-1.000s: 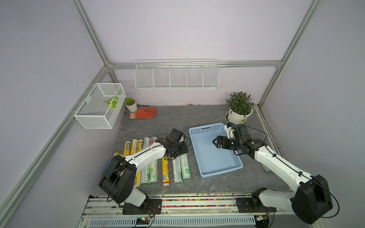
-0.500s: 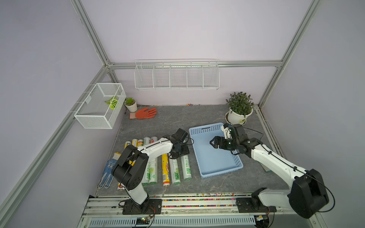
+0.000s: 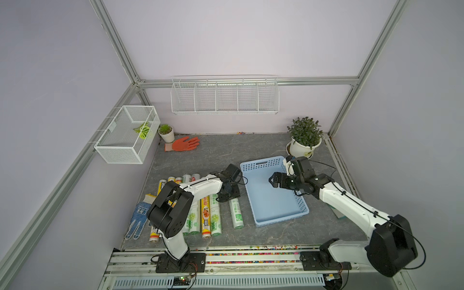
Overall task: Put the plastic wrap into the basket
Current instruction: Pick up the plastic wrap from the center of the board.
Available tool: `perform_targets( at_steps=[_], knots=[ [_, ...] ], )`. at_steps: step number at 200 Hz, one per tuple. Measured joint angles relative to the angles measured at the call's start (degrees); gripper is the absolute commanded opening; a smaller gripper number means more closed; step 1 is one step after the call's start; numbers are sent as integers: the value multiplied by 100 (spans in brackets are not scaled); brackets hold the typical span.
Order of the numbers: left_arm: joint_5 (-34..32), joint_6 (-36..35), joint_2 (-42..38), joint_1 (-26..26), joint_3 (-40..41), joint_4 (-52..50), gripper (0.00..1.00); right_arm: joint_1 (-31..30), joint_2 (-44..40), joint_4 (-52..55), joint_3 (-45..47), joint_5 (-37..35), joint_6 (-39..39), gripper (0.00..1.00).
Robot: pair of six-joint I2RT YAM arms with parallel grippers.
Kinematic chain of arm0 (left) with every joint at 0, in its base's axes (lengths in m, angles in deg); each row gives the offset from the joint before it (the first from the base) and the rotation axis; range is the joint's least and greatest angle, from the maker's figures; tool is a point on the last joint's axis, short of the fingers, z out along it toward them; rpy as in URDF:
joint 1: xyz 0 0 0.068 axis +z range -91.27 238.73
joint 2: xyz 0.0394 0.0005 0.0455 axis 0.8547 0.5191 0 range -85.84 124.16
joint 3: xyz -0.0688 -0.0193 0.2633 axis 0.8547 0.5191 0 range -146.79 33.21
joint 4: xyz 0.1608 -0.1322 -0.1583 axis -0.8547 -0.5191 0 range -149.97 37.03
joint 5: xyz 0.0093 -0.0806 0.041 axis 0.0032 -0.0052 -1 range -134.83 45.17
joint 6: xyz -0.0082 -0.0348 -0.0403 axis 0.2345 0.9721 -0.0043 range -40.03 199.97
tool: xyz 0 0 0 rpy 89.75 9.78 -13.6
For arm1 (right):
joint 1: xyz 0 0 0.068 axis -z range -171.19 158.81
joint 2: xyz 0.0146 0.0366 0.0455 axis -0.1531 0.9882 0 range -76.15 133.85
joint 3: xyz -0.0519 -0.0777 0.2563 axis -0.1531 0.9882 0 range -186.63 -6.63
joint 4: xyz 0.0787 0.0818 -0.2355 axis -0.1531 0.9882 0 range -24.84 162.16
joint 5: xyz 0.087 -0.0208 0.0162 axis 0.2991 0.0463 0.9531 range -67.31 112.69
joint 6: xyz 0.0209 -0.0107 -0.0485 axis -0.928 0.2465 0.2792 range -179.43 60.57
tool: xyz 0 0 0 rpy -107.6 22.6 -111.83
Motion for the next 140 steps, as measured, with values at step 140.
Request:
perform_targets(
  at_steps=[140],
  knots=[
    [-24, -55, -463, -138, 2, 87, 16, 1521, -44, 616, -186, -979, 92, 98]
  ],
)
